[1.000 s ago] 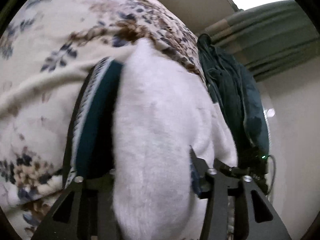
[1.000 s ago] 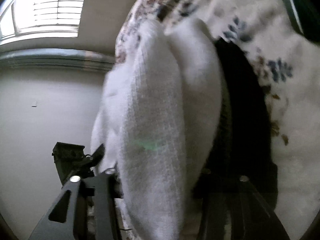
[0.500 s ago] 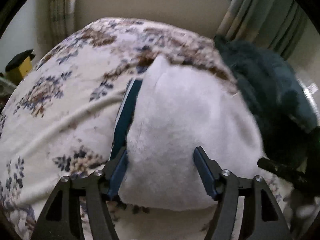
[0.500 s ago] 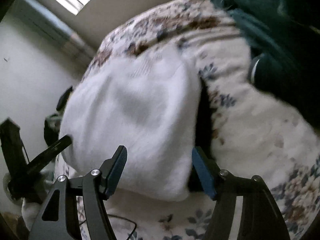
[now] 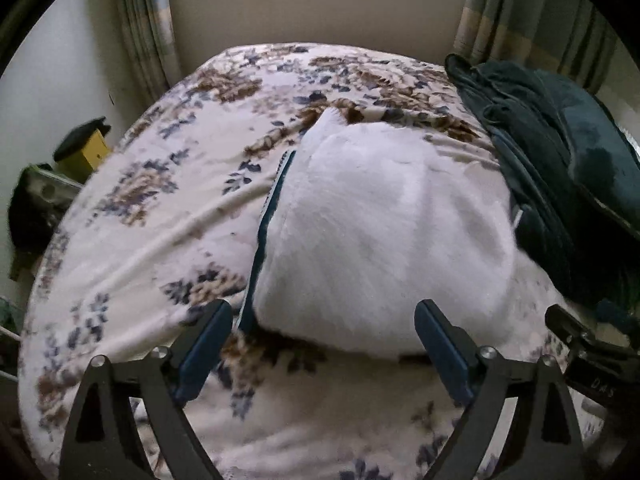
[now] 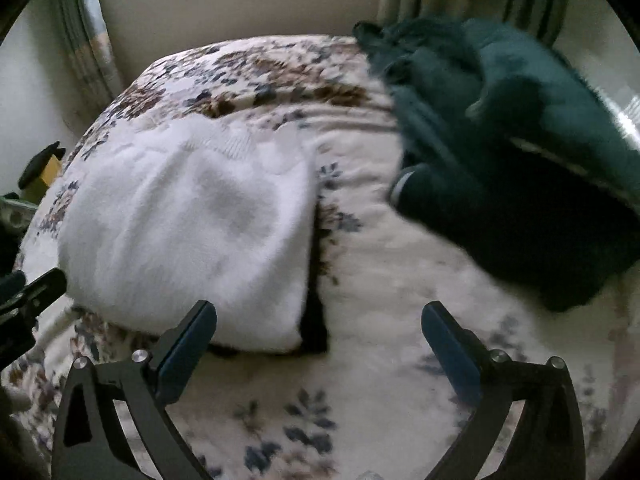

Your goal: Fold small clothes

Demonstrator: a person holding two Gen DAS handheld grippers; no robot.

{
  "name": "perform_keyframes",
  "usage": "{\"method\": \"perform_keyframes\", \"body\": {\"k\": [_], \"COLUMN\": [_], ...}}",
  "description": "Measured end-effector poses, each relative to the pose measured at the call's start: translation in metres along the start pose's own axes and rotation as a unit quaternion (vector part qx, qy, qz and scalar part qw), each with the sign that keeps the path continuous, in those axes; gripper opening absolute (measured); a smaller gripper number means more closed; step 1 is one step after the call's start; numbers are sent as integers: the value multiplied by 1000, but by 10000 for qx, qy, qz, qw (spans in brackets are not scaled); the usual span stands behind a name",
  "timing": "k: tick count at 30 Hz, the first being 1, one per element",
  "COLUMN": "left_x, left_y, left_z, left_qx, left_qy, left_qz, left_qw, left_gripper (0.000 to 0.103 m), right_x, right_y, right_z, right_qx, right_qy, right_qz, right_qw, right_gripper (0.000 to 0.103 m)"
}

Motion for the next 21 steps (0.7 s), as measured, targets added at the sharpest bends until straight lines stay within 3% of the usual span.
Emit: {"method": "perform_keyframes", "body": {"k": [11, 21], "left_x": [-158, -320], "left_y": [58, 108], "left_z": [42, 74], "left_qx": [196, 476], "left_qy": [192, 837], "left_qz": [15, 79], "left_qw": [9996, 9953], "left_gripper": [93, 93], "right_x": [-197, -389], "right_y": [86, 157], "right_z": [42, 92], "right_qx": [219, 331], "right_qy": [509, 1176], "right_qz": [294, 274], "right_qw": [9980, 9921], "right_gripper": [103, 103]}}
Point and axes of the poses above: each gripper's, at about its wrist camera, not at the fingertips, and x roughly the way its jaws point, y to its right, z to its underside, the point moved 2 cm from there along x, roughly the way its jaws point, and after that the axes turned 12 degrees about z, right-handed, at the moved point
